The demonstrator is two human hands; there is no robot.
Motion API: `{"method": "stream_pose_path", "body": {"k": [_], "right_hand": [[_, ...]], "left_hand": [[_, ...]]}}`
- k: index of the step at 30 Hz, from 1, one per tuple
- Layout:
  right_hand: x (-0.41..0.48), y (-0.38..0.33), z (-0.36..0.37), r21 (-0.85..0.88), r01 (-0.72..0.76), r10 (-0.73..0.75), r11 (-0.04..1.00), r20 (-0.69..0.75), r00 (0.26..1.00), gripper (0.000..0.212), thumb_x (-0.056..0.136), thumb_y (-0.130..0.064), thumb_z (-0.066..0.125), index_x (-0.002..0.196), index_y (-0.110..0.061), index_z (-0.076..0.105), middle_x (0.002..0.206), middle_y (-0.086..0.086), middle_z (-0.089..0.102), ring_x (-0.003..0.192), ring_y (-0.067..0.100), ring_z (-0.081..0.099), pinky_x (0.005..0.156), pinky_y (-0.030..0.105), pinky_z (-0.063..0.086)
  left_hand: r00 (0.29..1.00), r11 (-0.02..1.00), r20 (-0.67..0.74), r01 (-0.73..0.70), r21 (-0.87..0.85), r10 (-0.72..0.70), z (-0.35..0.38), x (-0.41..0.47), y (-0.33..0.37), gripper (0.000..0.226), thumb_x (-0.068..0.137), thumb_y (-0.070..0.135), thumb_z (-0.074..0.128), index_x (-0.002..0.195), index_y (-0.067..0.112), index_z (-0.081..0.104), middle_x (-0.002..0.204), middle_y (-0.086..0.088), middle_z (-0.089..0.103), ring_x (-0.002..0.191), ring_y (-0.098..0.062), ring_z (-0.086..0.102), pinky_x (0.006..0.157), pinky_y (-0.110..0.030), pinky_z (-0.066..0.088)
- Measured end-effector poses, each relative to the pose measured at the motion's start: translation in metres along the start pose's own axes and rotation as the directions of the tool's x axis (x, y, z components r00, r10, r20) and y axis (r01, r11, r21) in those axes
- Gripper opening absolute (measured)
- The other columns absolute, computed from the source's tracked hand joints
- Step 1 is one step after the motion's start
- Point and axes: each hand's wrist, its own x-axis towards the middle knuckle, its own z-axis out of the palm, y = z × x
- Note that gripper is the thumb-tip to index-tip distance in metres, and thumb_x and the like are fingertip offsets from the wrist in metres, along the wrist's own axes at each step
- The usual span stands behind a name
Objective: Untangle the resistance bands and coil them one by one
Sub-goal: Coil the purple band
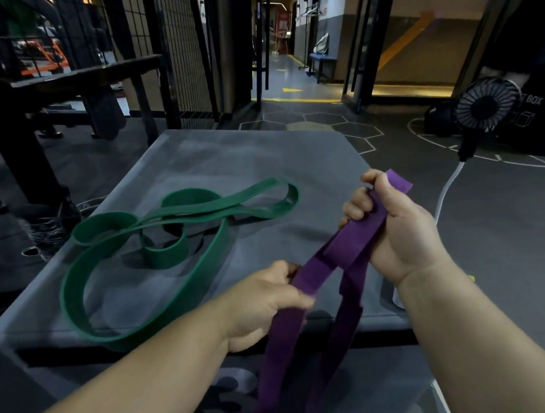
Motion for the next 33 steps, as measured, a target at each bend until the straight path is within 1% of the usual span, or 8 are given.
{"method": "stream_pose_path", "body": {"k": [4, 12, 17, 19, 21, 24, 28, 33], "right_hand": [[0.0, 0.006, 0.006, -0.138, -0.014, 0.004, 0.99, -0.077, 0.997, 0.023, 0.105, -0.026, 0.036, 0.092, -0.015, 0.051, 0.06, -0.002, 0.036, 0.054, 0.012, 0.036, 0.057, 0.028, 0.043], [-0.01, 0.037, 0.009, -0.35, 0.02, 0.003, 0.937, 0.064, 0.998, 0.017, 0.094, -0.031, 0.052, 0.1, -0.017, 0.058, 0.062, 0.0, 0.049, 0.061, 0.015, 0.046, 0.067, 0.034, 0.041], [-0.014, 0.053, 0.005, -0.434, -0.044, 0.096, 0.9, 0.099, 0.99, 0.022, 0.078, -0.029, 0.06, 0.099, -0.02, 0.059, 0.07, 0.001, 0.059, 0.069, 0.024, 0.049, 0.063, 0.037, 0.035], [-0.016, 0.058, 0.008, -0.451, -0.048, 0.107, 0.891, 0.106, 0.989, 0.017, 0.076, -0.034, 0.066, 0.091, -0.028, 0.064, 0.074, 0.0, 0.06, 0.071, 0.024, 0.047, 0.062, 0.036, 0.036], [-0.015, 0.06, 0.01, -0.466, -0.013, 0.06, 0.885, 0.087, 0.994, 0.007, 0.076, -0.04, 0.068, 0.081, -0.035, 0.067, 0.078, -0.001, 0.061, 0.077, 0.024, 0.05, 0.07, 0.039, 0.042], [-0.012, 0.054, 0.007, -0.5, 0.031, 0.003, 0.865, 0.067, 0.998, 0.018, 0.074, -0.052, 0.07, 0.081, -0.036, 0.065, 0.084, 0.006, 0.062, 0.082, 0.026, 0.056, 0.077, 0.043, 0.047], [-0.014, 0.055, 0.006, -0.57, -0.021, 0.063, 0.822, 0.055, 0.996, 0.011, 0.078, -0.046, 0.061, 0.077, -0.037, 0.067, 0.075, 0.002, 0.06, 0.077, 0.027, 0.05, 0.071, 0.042, 0.039], [-0.015, 0.054, 0.004, -0.586, -0.08, 0.11, 0.807, 0.015, 0.994, 0.03, 0.08, -0.055, 0.054, 0.073, -0.031, 0.07, 0.064, -0.001, 0.059, 0.064, 0.019, 0.052, 0.064, 0.033, 0.042]], "left_hand": [[0.998, 0.99, 0.024, -0.054, 0.133, 0.052, -0.001, -0.003, -0.001, 0.03, 0.09, -0.009, 0.052, 0.111, 0.011, 0.057, 0.099, -0.001, 0.067, 0.087, -0.011, 0.064, 0.074, -0.023, 0.052], [0.941, 0.968, -0.254, -0.181, 0.176, 0.222, 0.007, 0.002, 0.001, 0.015, 0.089, 0.009, 0.066, 0.078, 0.019, 0.067, 0.069, 0.005, 0.068, 0.059, -0.006, 0.061, 0.055, -0.019, 0.046], [0.864, 0.952, -0.413, -0.212, 0.22, 0.288, 0.004, 0.002, 0.008, 0.025, 0.088, 0.029, 0.069, 0.07, 0.013, 0.061, 0.06, 0.004, 0.063, 0.056, -0.01, 0.056, 0.057, -0.024, 0.042], [0.9, 0.971, -0.365, -0.222, 0.087, 0.238, 0.001, -0.001, 0.013, 0.023, 0.084, 0.032, 0.073, 0.078, 0.012, 0.064, 0.067, 0.0, 0.068, 0.064, -0.012, 0.061, 0.065, -0.027, 0.046], [0.972, 0.977, -0.152, -0.195, -0.087, 0.18, -0.001, -0.005, 0.015, 0.027, 0.078, 0.02, 0.074, 0.101, 0.011, 0.064, 0.086, -0.002, 0.071, 0.08, -0.014, 0.066, 0.075, -0.031, 0.051], [0.984, 0.983, 0.015, -0.176, -0.042, 0.177, -0.003, -0.008, 0.014, 0.041, 0.085, -0.002, 0.056, 0.122, 0.015, 0.056, 0.102, 0.001, 0.068, 0.093, -0.012, 0.065, 0.081, -0.029, 0.053], [0.94, 0.961, -0.201, -0.27, 0.06, 0.276, -0.003, -0.002, 0.012, 0.022, 0.092, -0.005, 0.055, 0.096, 0.014, 0.065, 0.086, -0.003, 0.07, 0.078, -0.012, 0.066, 0.07, -0.023, 0.054], [0.846, 0.93, -0.389, -0.315, 0.188, 0.365, -0.01, 0.003, 0.011, 0.023, 0.079, 0.014, 0.077, 0.086, 0.018, 0.056, 0.068, 0.001, 0.064, 0.058, -0.01, 0.06, 0.057, -0.026, 0.046]]}}
